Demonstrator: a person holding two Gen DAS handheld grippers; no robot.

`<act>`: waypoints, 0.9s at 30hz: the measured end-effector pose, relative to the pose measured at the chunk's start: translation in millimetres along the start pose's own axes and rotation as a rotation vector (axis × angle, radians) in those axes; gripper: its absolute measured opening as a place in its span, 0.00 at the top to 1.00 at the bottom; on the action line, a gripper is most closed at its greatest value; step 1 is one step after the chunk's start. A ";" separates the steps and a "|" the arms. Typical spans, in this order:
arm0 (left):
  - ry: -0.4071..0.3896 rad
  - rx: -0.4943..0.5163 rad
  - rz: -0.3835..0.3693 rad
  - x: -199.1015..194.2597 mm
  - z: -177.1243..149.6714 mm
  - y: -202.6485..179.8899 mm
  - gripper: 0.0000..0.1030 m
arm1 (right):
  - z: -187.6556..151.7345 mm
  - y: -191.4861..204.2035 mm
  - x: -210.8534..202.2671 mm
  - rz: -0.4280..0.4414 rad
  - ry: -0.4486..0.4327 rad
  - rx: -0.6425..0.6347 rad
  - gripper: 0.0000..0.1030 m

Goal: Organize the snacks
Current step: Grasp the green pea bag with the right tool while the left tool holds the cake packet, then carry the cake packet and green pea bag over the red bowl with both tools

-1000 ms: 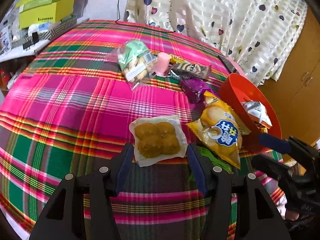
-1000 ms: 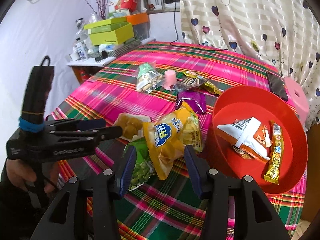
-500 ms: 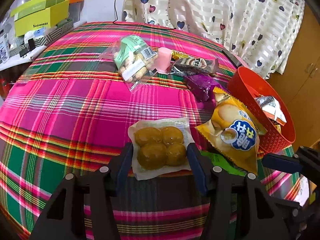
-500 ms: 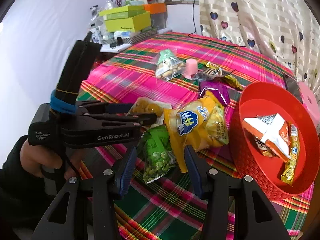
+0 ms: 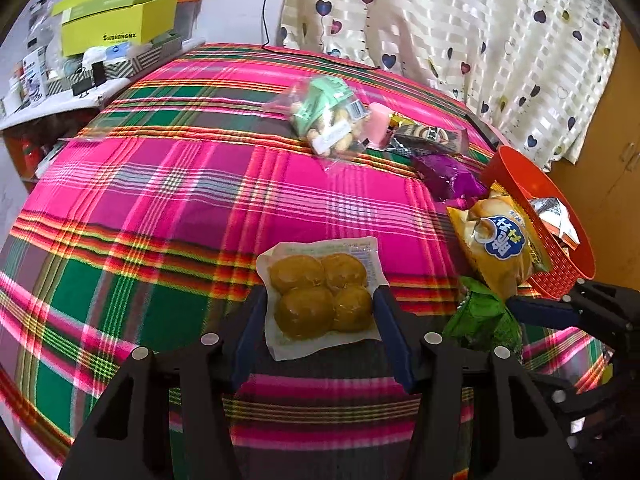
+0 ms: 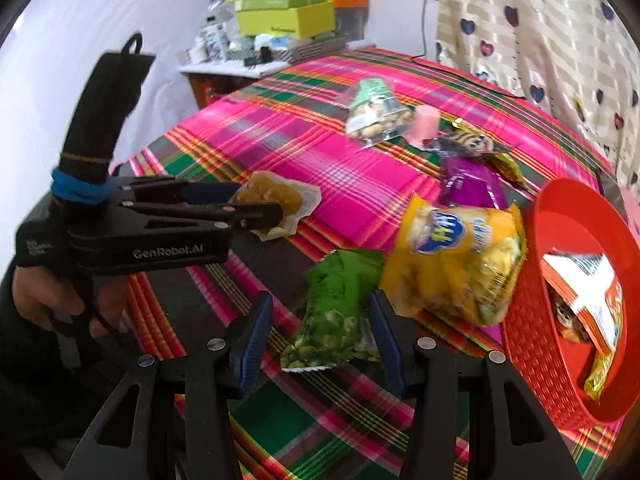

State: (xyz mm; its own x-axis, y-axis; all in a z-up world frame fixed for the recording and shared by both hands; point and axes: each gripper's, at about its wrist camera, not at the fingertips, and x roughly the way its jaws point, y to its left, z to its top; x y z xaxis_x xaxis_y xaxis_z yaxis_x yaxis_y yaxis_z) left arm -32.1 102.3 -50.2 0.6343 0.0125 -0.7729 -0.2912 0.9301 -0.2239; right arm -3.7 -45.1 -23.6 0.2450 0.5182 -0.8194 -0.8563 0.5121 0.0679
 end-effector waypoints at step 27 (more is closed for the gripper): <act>-0.066 -0.004 -0.021 -30.3 3.3 -3.2 0.47 | 12.3 0.0 -33.6 -0.003 -0.165 0.027 0.73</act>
State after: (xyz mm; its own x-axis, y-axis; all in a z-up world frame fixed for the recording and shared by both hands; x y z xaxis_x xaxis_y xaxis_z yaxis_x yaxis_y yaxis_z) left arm -48.0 100.1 -24.1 0.6861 0.0172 -0.7273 -0.2801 0.9289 -0.2423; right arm -6.5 -54.1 10.9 0.3210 0.6210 -0.7151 -0.8433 0.5310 0.0826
